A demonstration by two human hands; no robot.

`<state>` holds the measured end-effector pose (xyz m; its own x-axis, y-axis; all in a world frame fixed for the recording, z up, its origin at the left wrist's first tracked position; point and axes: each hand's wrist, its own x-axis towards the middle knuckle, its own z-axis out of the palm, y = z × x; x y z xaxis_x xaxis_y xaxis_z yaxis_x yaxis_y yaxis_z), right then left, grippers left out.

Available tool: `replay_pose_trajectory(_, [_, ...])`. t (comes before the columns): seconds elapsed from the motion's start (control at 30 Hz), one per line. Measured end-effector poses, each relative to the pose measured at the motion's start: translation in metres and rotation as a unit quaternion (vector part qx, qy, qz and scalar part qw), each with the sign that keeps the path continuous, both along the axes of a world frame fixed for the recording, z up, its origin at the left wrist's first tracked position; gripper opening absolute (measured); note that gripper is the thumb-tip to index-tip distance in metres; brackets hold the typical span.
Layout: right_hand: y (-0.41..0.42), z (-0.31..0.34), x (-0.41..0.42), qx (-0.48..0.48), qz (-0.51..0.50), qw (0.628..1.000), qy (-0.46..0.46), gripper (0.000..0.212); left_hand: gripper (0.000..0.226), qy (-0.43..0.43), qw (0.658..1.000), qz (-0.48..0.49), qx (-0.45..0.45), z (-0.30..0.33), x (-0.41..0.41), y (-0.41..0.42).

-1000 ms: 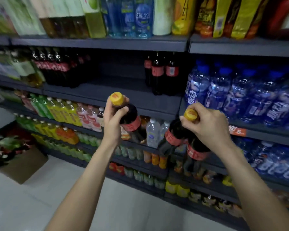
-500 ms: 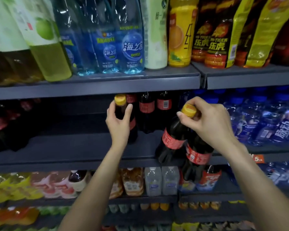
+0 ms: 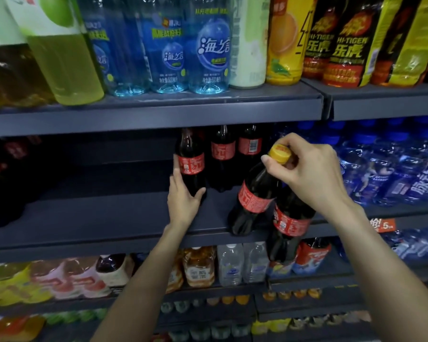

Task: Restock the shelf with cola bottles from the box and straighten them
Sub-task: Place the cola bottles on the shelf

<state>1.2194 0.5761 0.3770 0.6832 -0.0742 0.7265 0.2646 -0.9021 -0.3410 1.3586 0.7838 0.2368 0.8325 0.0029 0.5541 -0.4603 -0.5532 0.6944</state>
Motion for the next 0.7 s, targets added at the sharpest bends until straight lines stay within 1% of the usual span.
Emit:
replay_pose_trajectory(0.13, [0.002,0.003,0.001,-0.012,-0.004,1.000,0.002,0.031,0.113,0.037,0.999,0.015,-0.037,0.011,0.019,-0.015])
replay_pose_trajectory(0.27, [0.007,0.005,0.004,-0.023,-0.009,1.000,-0.003,0.034,0.104,0.075,0.995,0.004,-0.068,0.018,0.034,-0.020])
replay_pose_trajectory(0.33, [0.009,0.006,0.006,-0.032,-0.006,0.999,-0.006,0.035,0.095,0.059,0.993,0.025,-0.095,0.022,0.023,-0.024])
replay_pose_trajectory(0.37, [0.011,0.006,0.008,-0.033,-0.004,0.999,-0.006,0.035,0.089,0.050,0.990,0.027,-0.132,0.025,0.010,-0.026])
replay_pose_trajectory(0.4, [0.012,0.008,0.009,-0.032,-0.001,0.999,-0.008,0.035,0.081,0.044,0.984,-0.001,-0.175,0.028,-0.007,-0.027])
replay_pose_trajectory(0.43, [0.013,0.009,0.011,-0.030,0.004,0.999,-0.010,0.035,0.076,0.042,0.975,-0.065,-0.209,0.032,-0.027,-0.025])
replay_pose_trajectory(0.47, [0.014,0.011,0.013,-0.029,0.011,0.999,-0.015,0.036,0.074,0.043,0.965,-0.148,-0.214,0.035,-0.045,-0.023])
replay_pose_trajectory(0.5, [0.016,0.013,0.015,-0.030,0.020,0.999,-0.022,0.039,0.076,0.048,0.955,-0.228,-0.183,0.038,-0.062,-0.020])
replay_pose_trajectory(0.53, [0.018,0.015,0.018,-0.035,0.028,0.999,-0.031,0.042,0.081,0.053,0.948,-0.285,-0.130,0.040,-0.073,-0.019])
replay_pose_trajectory(0.57, [0.022,0.017,0.020,-0.043,0.035,0.998,-0.040,0.045,0.087,0.052,0.944,-0.316,-0.080,0.042,-0.079,-0.019])
replay_pose_trajectory(0.6, [0.025,0.019,0.023,-0.053,0.043,0.996,-0.049,0.047,0.091,0.041,0.946,-0.318,-0.054,0.043,-0.080,-0.020])
replay_pose_trajectory(0.63, [0.028,0.020,0.026,-0.063,0.052,0.995,-0.059,0.049,0.090,0.024,0.952,-0.302,-0.050,0.044,-0.080,-0.022])
replay_pose_trajectory(0.7, [0.027,0.023,0.030,-0.070,0.075,0.991,-0.083,0.054,0.086,-0.002,0.963,-0.259,-0.077,0.043,-0.078,-0.024])
